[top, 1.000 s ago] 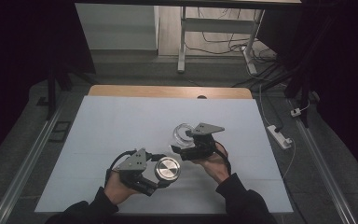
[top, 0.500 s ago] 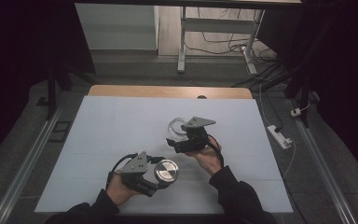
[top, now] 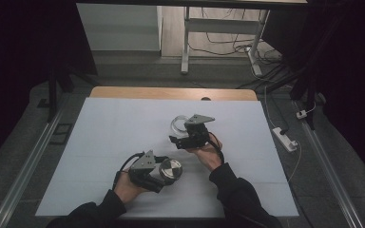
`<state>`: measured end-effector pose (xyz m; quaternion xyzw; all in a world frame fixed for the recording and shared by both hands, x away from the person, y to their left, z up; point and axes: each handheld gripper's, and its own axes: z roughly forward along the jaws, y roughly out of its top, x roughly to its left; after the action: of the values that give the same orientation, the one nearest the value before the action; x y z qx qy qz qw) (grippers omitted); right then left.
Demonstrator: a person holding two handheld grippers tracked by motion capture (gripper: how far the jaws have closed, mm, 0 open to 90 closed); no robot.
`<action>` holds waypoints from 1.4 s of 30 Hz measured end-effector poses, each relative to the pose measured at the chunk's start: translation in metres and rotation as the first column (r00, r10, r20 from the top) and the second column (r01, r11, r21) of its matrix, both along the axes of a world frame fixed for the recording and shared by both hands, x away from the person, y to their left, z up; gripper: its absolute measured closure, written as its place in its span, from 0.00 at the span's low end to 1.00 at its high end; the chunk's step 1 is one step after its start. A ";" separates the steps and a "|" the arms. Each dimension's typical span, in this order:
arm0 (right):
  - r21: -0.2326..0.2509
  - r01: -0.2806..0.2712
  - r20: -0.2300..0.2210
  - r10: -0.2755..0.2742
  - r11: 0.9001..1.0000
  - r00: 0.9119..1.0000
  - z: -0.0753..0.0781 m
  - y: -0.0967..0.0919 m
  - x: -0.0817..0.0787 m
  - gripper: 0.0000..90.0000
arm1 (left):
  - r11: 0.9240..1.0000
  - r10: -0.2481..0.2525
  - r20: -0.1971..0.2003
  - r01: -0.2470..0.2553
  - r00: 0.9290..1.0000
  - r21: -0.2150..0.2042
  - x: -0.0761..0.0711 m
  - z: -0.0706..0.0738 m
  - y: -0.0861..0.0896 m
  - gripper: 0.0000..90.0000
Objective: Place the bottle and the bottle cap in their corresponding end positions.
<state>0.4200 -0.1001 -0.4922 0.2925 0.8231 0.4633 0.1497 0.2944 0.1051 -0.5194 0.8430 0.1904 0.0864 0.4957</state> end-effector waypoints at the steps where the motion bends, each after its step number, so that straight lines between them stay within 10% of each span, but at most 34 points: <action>1: -0.005 0.004 -0.002 -0.004 1.000 1.000 -0.002 0.001 0.002 0.17 | 1.000 0.003 -0.005 -0.003 1.000 0.008 0.002 -0.001 -0.001 0.21; 16: -0.049 0.015 -0.015 -0.016 0.999 1.000 -0.019 0.017 0.019 0.17 | 0.994 0.028 -0.034 -0.024 0.999 0.108 0.018 -0.014 -0.016 0.21; 28: -0.104 0.013 -0.006 -0.014 0.994 1.000 -0.030 0.025 0.021 0.17 | 0.972 0.047 -0.052 -0.033 0.998 0.233 0.024 -0.022 -0.019 0.21; 42: -0.100 0.000 -0.035 -0.004 0.995 0.999 -0.030 0.027 0.022 0.09 | 0.969 0.105 -0.098 -0.080 0.990 0.232 0.029 -0.023 -0.017 0.22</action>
<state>0.4420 -0.0726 -0.5220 0.2936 0.8475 0.4160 0.1501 0.3230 0.0878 -0.5425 0.8880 0.2451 0.0843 0.3799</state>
